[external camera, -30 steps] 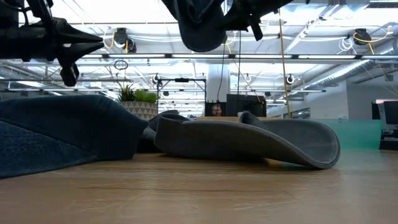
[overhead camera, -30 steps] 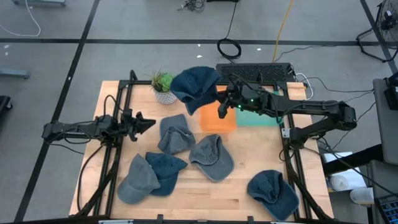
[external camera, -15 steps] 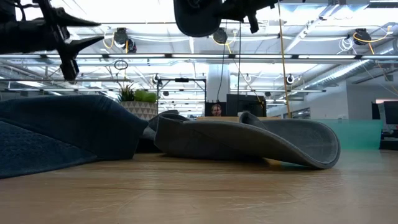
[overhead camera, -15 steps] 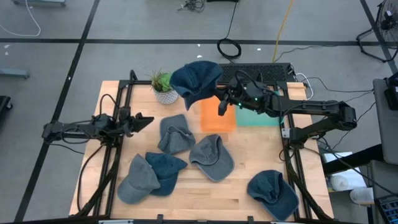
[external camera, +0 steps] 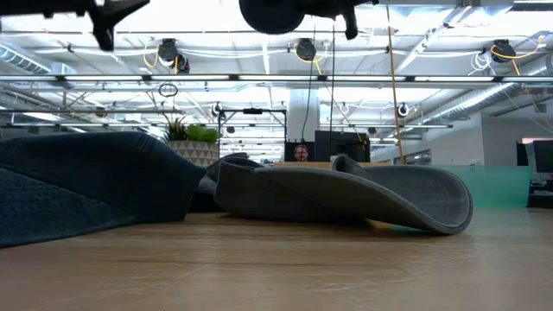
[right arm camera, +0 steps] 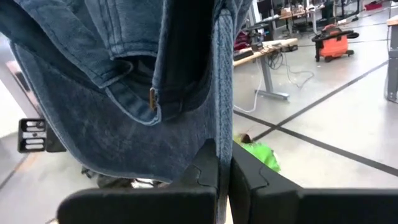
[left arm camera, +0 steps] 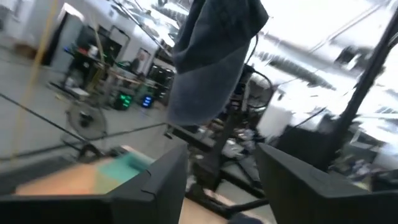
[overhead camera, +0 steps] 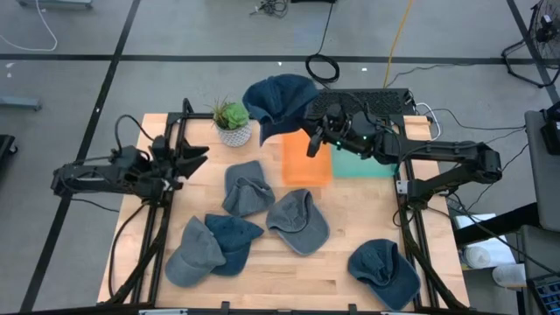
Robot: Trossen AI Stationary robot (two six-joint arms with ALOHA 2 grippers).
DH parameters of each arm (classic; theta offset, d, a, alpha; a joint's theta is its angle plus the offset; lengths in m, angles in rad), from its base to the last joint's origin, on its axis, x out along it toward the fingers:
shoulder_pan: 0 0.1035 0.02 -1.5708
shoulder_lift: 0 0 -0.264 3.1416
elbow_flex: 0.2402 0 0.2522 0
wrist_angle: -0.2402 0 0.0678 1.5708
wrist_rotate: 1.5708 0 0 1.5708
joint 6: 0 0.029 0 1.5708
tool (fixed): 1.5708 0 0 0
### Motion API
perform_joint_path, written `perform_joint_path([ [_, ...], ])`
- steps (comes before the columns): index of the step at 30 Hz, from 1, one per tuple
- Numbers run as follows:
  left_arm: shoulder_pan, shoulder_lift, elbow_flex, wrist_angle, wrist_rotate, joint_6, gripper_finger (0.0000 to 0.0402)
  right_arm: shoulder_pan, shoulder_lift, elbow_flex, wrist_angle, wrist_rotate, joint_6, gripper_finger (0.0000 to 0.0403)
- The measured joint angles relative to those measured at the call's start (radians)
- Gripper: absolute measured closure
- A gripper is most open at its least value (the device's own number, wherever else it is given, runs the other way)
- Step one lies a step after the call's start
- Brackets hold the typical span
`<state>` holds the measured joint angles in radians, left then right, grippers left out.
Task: Pick & Place hat
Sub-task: Put the top right blue cap in the blue bin
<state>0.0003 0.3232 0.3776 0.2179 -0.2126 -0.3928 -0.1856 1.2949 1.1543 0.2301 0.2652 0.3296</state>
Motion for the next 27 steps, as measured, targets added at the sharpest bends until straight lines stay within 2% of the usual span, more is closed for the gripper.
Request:
perform_joint_path([
  [6, 0.000, 0.165, 0.181, -0.079, -0.092, 0.122, 0.0206, 0.009, 0.000, 0.070, -0.002, 0.020, 0.002, 0.0403],
  [13, 0.000, 0.329, 0.348, -0.072, -0.130, 0.256, 0.0159, 0.018, -0.001, 0.184, -0.086, 0.026, -0.012, 0.0403],
  [20, 0.000, 0.452, 0.450, 0.050, -0.137, 0.407, 0.0103, 0.017, -0.001, 0.193, -0.083, 0.030, 0.050, 0.0403],
  [27, 0.000, 0.569, 0.535, 0.054, -0.138, 0.595, 0.0079, 0.017, -0.001, 0.193, -0.076, 0.025, 0.180, 0.0403],
])
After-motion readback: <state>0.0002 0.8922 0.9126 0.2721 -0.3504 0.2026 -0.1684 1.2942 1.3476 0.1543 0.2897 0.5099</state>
